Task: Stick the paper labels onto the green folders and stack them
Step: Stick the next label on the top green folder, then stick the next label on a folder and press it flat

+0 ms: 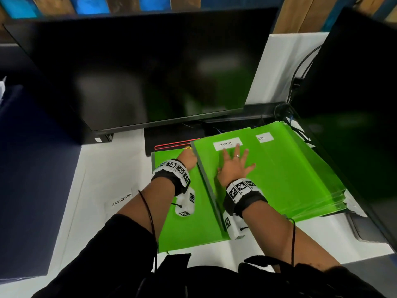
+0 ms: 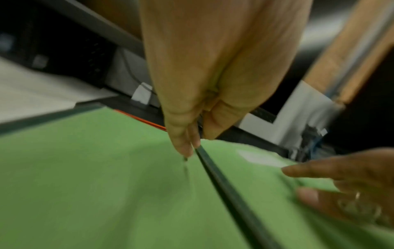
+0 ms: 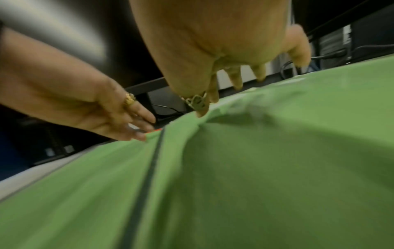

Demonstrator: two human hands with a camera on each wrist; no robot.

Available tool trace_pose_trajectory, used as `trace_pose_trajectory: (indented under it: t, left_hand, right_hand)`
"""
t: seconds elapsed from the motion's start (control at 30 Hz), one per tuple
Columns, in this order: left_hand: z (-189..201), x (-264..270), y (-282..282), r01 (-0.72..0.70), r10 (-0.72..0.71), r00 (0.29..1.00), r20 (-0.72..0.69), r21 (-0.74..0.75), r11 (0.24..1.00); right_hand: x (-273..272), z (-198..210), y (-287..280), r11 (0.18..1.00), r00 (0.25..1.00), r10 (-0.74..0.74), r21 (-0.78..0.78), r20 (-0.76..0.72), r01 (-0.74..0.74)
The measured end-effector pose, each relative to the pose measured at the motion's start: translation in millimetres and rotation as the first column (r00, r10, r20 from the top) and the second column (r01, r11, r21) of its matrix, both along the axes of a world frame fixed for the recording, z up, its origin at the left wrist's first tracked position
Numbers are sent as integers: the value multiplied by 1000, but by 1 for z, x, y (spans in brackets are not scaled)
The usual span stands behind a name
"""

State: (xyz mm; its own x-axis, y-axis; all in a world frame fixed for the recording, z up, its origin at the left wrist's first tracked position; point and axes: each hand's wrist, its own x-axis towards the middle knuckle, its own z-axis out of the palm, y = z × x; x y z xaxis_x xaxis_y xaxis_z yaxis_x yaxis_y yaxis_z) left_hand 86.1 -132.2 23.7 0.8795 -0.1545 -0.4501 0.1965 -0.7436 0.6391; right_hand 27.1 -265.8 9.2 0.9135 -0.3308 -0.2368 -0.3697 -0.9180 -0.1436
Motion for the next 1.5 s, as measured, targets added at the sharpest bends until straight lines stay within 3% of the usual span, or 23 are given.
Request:
trace_pose_trajectory:
  t: [0.1,0.23,0.3,0.37,0.63,0.77,0.9,1.03,1.13,1.23,1.3,1.4,1.5]
  left_hand:
    - [-13,-2,4,233,-257,965,59,270,934]
    - [-23,-11,14,598,-582,785,-213,508,620]
    - [-24,-18,16,661,-638,720,-274,550,510]
    - [-28,-21,18,659,-647,711,-276,583,475]
    - [-37,-24,23,637,-636,733,-243,573,515]
    - [-33,-26,25,581,-597,786,-163,525,622]
    - [-16,-31,37,420,-440,897,-43,398,816]
    - [0,-29,81,325,-360,932,32,363,874]
    - [2,-28,122,172,-204,978,54,353,920]
    - [-1,-32,161,34,-50,998,31,400,916]
    - [-4,-39,181,-10,9,1000,3,493,870]
    - [-17,-51,201,-9,35,999,-35,573,819]
    - [-33,-61,208,4,30,998,-50,579,816]
  right_hand:
    - [-5,-9,-27,998,987,-13,66,-157,24]
    - [-10,-14,-54,997,974,0,70,-229,16]
    - [-7,-13,-67,998,973,-4,56,-231,18]
    - [-3,-11,-79,999,971,3,50,-239,9]
    - [8,-7,-107,996,972,-66,40,-227,77]
    - [18,-5,-79,996,995,-48,72,-85,54]
    - [27,-4,-26,989,992,68,127,103,-81]
    - [33,-10,36,922,954,228,271,194,-275]
    - [31,-13,80,844,912,360,347,198,-409]
    - [26,-10,117,759,859,462,405,219,-511]
    - [23,-7,138,713,837,494,442,234,-544]
    - [20,-8,167,674,817,537,476,209,-564]
    - [21,-14,192,672,820,554,504,144,-542]
